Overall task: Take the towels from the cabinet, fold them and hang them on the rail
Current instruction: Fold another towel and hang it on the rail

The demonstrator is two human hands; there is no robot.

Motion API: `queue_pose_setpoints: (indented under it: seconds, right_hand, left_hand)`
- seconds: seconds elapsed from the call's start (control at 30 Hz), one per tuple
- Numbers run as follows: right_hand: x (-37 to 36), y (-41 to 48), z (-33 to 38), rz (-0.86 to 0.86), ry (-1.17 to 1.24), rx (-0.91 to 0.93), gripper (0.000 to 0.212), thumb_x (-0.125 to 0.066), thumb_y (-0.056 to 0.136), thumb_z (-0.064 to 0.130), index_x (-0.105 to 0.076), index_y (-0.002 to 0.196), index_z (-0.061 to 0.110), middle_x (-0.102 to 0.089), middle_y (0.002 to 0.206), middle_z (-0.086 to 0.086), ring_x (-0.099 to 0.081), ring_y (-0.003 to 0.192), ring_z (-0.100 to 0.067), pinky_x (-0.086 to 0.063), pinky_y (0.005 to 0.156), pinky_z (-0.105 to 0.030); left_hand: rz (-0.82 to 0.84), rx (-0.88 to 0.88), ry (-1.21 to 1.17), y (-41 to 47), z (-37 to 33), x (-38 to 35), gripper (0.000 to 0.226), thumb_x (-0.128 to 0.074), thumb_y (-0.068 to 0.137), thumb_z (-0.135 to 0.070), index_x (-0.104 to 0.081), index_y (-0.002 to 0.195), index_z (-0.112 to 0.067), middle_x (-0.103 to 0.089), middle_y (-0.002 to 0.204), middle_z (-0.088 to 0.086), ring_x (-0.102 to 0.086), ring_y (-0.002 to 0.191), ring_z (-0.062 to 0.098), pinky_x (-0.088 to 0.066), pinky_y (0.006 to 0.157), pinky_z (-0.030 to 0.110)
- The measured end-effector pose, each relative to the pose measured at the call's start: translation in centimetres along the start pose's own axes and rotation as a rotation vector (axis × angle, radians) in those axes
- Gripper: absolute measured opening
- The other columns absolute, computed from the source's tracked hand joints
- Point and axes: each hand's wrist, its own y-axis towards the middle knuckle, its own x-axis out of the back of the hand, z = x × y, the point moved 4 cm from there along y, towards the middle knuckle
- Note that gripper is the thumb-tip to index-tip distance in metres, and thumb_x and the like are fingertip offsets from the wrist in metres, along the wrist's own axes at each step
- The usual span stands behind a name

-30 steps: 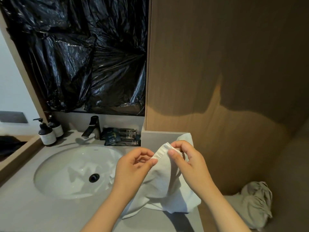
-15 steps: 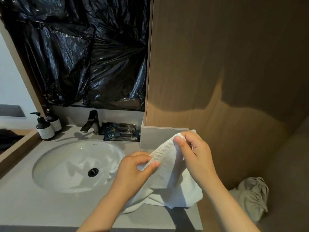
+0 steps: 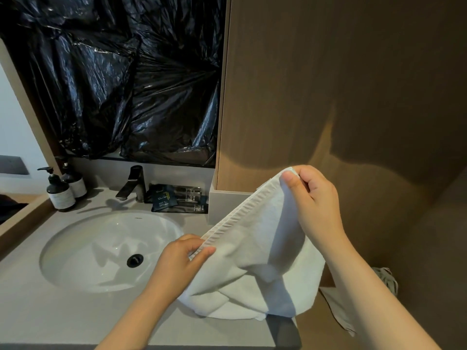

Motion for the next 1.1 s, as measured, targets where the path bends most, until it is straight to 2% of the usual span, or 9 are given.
queue_pose_setpoints:
  seconds: [0.2, 0.37, 0.5, 0.57, 0.63, 0.73, 0.83, 0.93, 1.1]
  right_hand:
    - [1.1, 3.0, 1.2, -0.042, -0.066, 0.106, 0.018, -0.054, 0.098, 0.022, -0.062, 0.083, 0.026, -0.063, 0.085, 0.016, -0.058, 0.088, -0.002, -0.045, 0.073, -0.011]
    - [3.6, 6.0, 2.9, -0.172, -0.055, 0.122, 0.021, -0.051, 0.100, 0.024, -0.061, 0.082, 0.022, -0.060, 0.080, 0.015, -0.057, 0.082, -0.001, -0.044, 0.068, -0.010]
    - [6.2, 7.8, 3.4, -0.303, 0.025, 0.109, 0.033, -0.046, 0.101, 0.028, -0.053, 0.069, 0.022, -0.050, 0.063, 0.015, -0.050, 0.065, 0.001, -0.037, 0.057, -0.004]
    - [6.6, 7.4, 2.3, -0.342, 0.060, 0.055, 0.038, -0.046, 0.100, 0.030, -0.050, 0.067, 0.011, -0.046, 0.060, 0.008, -0.045, 0.058, -0.002, -0.035, 0.052, -0.007]
    - [6.3, 6.1, 0.3, -0.341, 0.065, -0.017, 0.040, -0.046, 0.100, 0.029, -0.047, 0.067, 0.005, -0.041, 0.059, 0.003, -0.039, 0.056, -0.005, -0.032, 0.051, -0.014]
    - [5.2, 3.2, -3.2, -0.326, 0.062, -0.159, 0.039, -0.047, 0.099, 0.031, -0.049, 0.065, 0.013, -0.045, 0.058, 0.008, -0.042, 0.056, -0.003, -0.034, 0.052, -0.014]
    - [4.1, 0.8, -5.7, -0.321, 0.033, -0.284, 0.035, -0.047, 0.100, 0.035, -0.053, 0.067, 0.024, -0.052, 0.062, 0.010, -0.050, 0.061, 0.004, -0.038, 0.057, -0.011]
    - [3.9, -0.7, -7.4, -0.312, 0.002, -0.340, 0.036, -0.047, 0.100, 0.036, -0.053, 0.068, 0.019, -0.051, 0.065, 0.003, -0.049, 0.060, 0.004, -0.037, 0.060, -0.019]
    - [4.0, -2.0, -9.0, -0.335, -0.009, -0.394, 0.029, -0.045, 0.101, 0.036, -0.056, 0.078, 0.022, -0.054, 0.074, 0.009, -0.052, 0.072, -0.007, -0.040, 0.069, -0.018]
  left_hand:
    - [-0.034, -0.049, 0.034, 1.8, 0.0, 1.4, 0.037, -0.066, 0.090, -0.023, -0.054, 0.060, -0.039, -0.059, 0.067, -0.020, -0.054, 0.071, -0.001, -0.037, 0.062, 0.011]
    - [-0.229, -0.129, 0.110, 6.2, -3.8, 5.3, 0.029, -0.053, 0.098, -0.023, -0.063, 0.075, -0.008, -0.061, 0.074, 0.002, -0.055, 0.073, 0.014, -0.045, 0.067, 0.036]
    - [-0.369, -0.295, 0.171, 9.2, -9.4, 10.2, 0.037, -0.038, 0.097, -0.031, -0.051, 0.067, -0.013, -0.049, 0.066, -0.005, -0.046, 0.065, 0.011, -0.034, 0.057, 0.029]
    - [-0.333, -0.365, 0.214, 9.8, -11.2, 11.6, 0.034, -0.036, 0.094, -0.032, -0.043, 0.062, -0.024, -0.044, 0.062, -0.009, -0.043, 0.063, 0.004, -0.028, 0.056, 0.026]
    - [-0.247, -0.380, 0.259, 9.9, -11.2, 11.6, 0.035, -0.035, 0.093, -0.033, -0.048, 0.064, -0.021, -0.048, 0.063, -0.007, -0.046, 0.063, 0.009, -0.032, 0.058, 0.027]
    - [-0.096, -0.321, 0.370, 9.0, -8.7, 9.1, 0.043, -0.038, 0.098, -0.034, -0.057, 0.071, -0.006, -0.054, 0.068, 0.002, -0.051, 0.068, 0.020, -0.040, 0.064, 0.035]
    - [0.033, -0.239, 0.421, 7.6, -5.8, 5.9, 0.040, -0.042, 0.102, -0.031, -0.061, 0.077, -0.006, -0.058, 0.075, 0.004, -0.055, 0.074, 0.020, -0.045, 0.072, 0.039]
    - [0.068, -0.205, 0.394, 6.4, -4.3, 3.7, 0.036, -0.043, 0.101, -0.033, -0.064, 0.079, -0.013, -0.059, 0.077, 0.000, -0.055, 0.074, 0.017, -0.046, 0.070, 0.035]
    - [0.107, -0.194, 0.350, 5.3, -3.6, 1.6, 0.034, -0.047, 0.099, -0.038, -0.066, 0.081, -0.016, -0.058, 0.079, -0.003, -0.055, 0.074, 0.011, -0.044, 0.070, 0.028]
